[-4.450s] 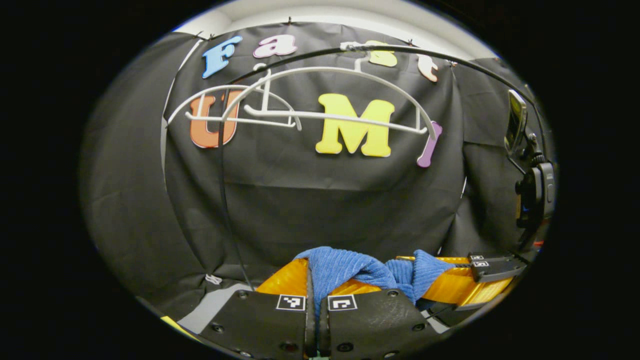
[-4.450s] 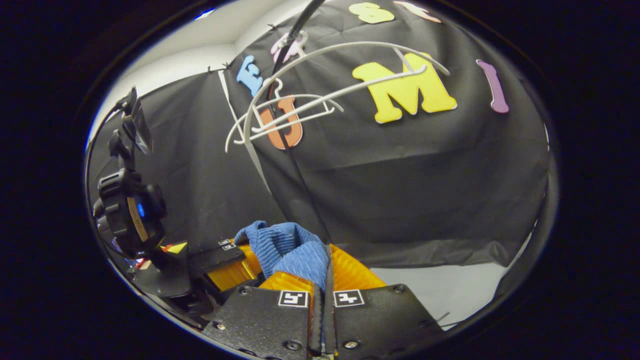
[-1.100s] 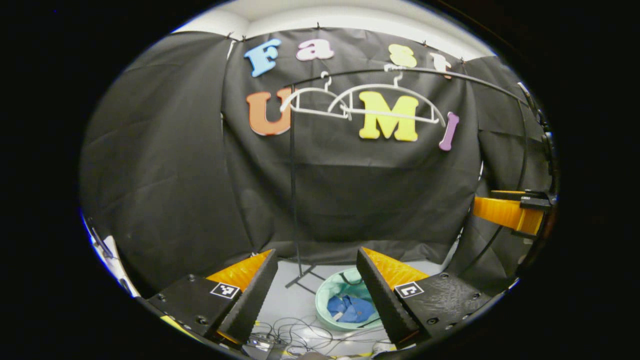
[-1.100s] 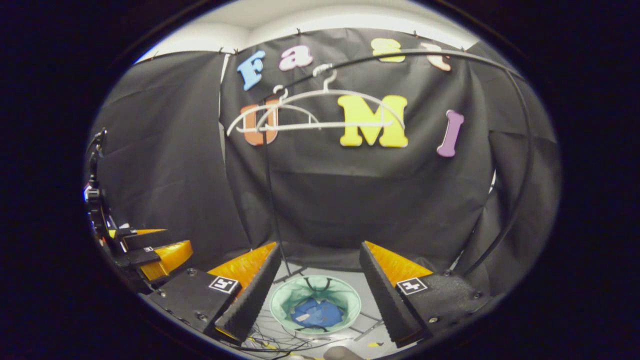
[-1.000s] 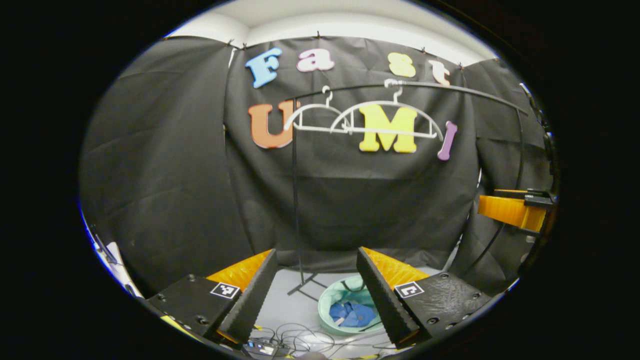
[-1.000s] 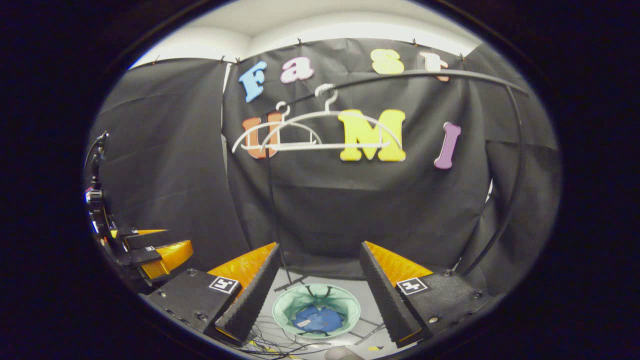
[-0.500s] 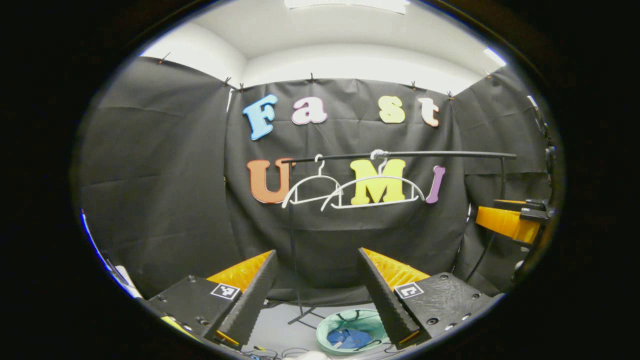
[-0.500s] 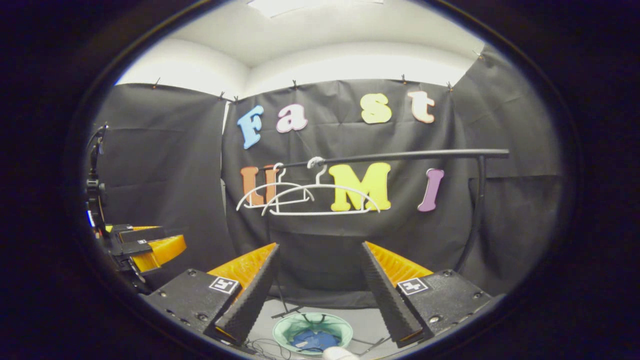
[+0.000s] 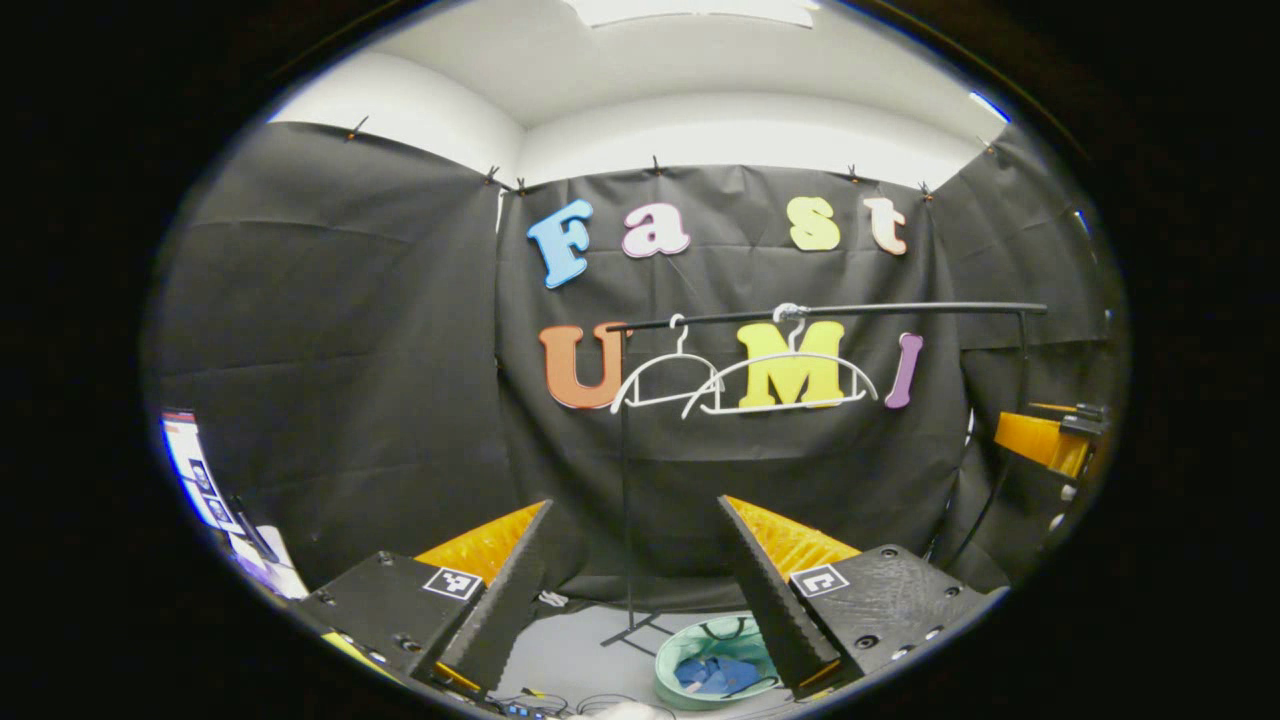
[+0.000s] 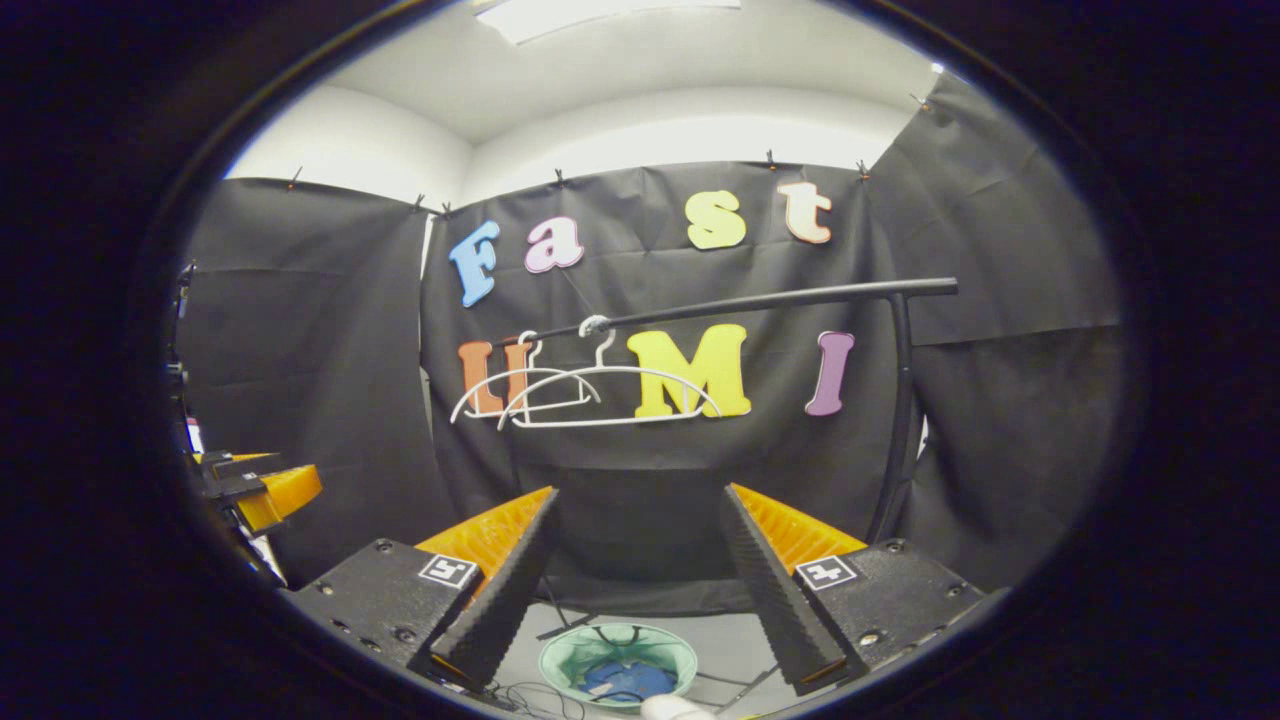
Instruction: Grasp the clothes on the hanger with both hands and then place them into the laundry hamper below.
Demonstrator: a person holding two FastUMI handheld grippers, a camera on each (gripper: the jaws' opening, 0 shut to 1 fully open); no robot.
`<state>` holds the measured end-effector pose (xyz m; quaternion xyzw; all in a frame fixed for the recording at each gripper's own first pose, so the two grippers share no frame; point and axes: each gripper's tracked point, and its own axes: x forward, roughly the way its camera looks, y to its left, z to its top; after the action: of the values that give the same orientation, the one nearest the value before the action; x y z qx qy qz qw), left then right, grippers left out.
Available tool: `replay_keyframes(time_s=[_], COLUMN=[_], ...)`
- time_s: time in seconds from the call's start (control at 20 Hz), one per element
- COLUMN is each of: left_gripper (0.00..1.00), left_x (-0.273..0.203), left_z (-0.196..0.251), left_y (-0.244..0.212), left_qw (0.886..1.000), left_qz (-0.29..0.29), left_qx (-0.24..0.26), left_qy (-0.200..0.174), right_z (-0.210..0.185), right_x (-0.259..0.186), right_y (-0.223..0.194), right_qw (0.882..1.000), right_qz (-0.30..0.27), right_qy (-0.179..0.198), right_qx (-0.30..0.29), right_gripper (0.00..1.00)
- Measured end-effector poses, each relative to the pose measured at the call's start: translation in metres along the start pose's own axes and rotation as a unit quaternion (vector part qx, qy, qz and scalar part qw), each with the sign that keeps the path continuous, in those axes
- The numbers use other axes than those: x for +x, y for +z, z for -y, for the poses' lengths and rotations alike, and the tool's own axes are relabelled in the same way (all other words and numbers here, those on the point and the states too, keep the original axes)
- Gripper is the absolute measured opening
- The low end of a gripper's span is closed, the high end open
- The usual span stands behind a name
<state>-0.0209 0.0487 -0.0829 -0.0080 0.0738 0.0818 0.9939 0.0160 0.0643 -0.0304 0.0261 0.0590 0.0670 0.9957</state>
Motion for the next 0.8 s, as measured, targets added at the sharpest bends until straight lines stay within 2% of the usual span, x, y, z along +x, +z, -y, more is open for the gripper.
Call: replay_keyframes(time_s=[0.45, 0.8], left_gripper=[1.0, 1.0], left_x=[-0.008, -0.008], left_z=[-0.002, 0.002], left_y=[0.014, 0.019], left_qw=[1.0, 1.0], left_qz=[0.008, 0.011], left_qx=[0.004, -0.008], left_qy=[0.002, 0.002], right_z=[-0.025, -0.029], right_x=[0.005, 0.004], right_y=[0.008, 0.015], right_qw=[1.0, 0.999], right_qz=[0.005, 0.009], right_qy=[0.025, 0.033], right_qx=[-0.005, -0.015], right_gripper=[1.0, 1.0])
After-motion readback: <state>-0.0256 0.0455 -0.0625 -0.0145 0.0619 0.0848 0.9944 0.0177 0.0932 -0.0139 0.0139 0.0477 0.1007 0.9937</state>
